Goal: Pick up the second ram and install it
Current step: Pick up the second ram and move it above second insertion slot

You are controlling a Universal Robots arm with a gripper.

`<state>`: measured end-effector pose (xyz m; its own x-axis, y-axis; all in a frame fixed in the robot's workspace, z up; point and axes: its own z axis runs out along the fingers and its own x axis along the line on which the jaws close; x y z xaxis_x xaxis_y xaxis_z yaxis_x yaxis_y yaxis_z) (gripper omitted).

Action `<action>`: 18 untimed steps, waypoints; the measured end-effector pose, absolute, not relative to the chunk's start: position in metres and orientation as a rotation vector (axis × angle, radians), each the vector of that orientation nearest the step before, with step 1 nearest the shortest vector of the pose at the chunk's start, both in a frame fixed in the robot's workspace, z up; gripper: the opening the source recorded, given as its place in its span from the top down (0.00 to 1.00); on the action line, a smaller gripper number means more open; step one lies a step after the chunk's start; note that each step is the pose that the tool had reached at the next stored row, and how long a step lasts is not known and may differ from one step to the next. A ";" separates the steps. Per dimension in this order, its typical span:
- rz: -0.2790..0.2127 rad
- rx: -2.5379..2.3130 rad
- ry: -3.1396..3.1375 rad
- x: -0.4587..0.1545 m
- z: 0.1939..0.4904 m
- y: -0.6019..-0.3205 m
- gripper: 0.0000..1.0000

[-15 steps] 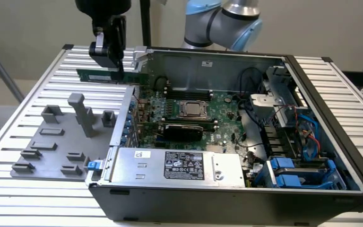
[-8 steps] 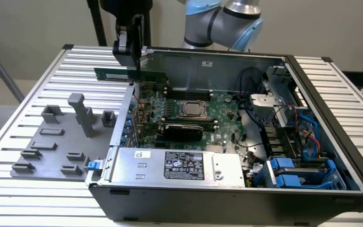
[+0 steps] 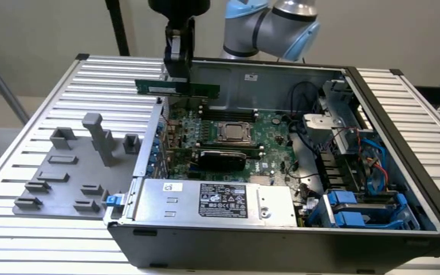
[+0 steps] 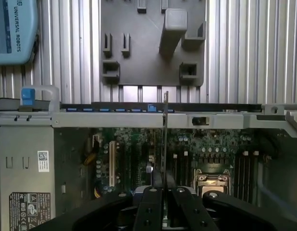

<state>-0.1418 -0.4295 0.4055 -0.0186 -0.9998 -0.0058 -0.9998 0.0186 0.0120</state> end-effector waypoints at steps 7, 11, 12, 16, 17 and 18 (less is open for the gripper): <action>-0.020 2.198 -2.239 -0.122 0.405 -0.416 0.86; -0.020 2.198 -2.239 -0.114 0.401 -0.405 0.86; -0.020 2.198 -2.239 -0.112 0.400 -0.402 0.86; -0.020 2.198 -2.239 -0.100 0.394 -0.392 0.86; -0.020 2.198 -2.239 -0.095 0.392 -0.389 0.86; -0.020 2.198 -2.239 -0.091 0.390 -0.388 0.86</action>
<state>-0.0910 -0.3877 0.3899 -0.0187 -0.9998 -0.0059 -0.9998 0.0187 0.0120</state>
